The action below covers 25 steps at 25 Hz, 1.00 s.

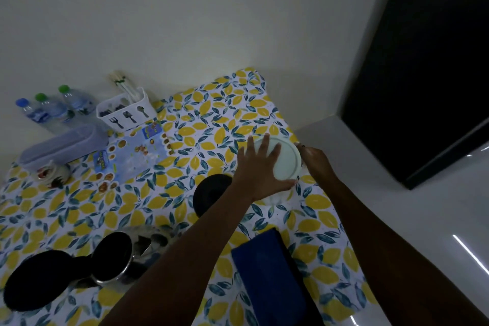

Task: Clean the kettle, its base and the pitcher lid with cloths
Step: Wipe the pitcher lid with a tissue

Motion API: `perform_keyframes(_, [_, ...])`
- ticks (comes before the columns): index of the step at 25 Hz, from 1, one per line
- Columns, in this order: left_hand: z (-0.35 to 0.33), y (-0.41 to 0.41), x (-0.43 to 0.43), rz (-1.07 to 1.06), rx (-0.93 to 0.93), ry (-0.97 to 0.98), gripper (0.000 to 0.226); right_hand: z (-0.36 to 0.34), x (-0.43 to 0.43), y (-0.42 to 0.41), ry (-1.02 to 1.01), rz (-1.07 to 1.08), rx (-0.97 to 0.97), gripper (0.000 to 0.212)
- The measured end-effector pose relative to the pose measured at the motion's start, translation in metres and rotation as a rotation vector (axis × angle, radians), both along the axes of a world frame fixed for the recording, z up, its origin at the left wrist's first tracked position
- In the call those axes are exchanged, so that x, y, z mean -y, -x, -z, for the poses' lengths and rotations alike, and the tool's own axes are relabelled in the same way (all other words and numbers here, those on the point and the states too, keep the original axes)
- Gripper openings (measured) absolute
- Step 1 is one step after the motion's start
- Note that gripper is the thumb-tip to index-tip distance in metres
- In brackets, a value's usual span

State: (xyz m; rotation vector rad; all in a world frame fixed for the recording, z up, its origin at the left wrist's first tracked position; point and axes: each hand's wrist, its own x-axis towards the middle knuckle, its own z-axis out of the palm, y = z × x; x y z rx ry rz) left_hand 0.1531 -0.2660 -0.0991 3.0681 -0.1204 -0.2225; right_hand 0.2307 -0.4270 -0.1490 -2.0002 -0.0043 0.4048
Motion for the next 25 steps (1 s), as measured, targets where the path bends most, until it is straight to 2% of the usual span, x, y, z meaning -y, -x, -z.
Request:
perform_keyframes(2, [0.001, -0.001, 0.003, -0.016, 0.013, 0.005, 0.105, 0.001, -0.002, -0.005, -0.061, 0.048, -0.083, 0.057])
perform_keyframes(5, [0.002, -0.001, 0.004, -0.026, 0.034, 0.022, 0.104, 0.006, -0.003, -0.009, -0.149, 0.092, -0.161, 0.050])
perform_keyframes(11, [-0.003, 0.011, 0.007, -0.032, 0.021, 0.042, 0.102, 0.017, -0.001, 0.004, -0.387, 0.135, -0.197, 0.031])
perform_keyframes(14, [-0.004, 0.036, 0.011, -0.064, 0.025, 0.051, 0.099, 0.017, -0.001, 0.022, -0.438, 0.157, -0.212, 0.036])
perform_keyframes(16, [-0.004, 0.055, 0.016, -0.080, 0.069, 0.016, 0.097, 0.011, -0.005, 0.031, -0.424, 0.151, -0.225, 0.041])
perform_keyframes(20, [-0.011, 0.089, 0.005, -0.084, 0.109, -0.013, 0.095, -0.011, -0.024, 0.051, -0.268, 0.167, -0.235, 0.049])
perform_keyframes(23, [-0.024, 0.119, -0.016, -0.118, 0.168, 0.014, 0.089, -0.033, -0.048, 0.073, -0.304, 0.072, -0.231, 0.032])
perform_keyframes(25, [-0.034, 0.138, -0.029, -0.142, 0.179, 0.030, 0.088, -0.054, -0.068, 0.086, -0.185, 0.039, -0.233, 0.038])
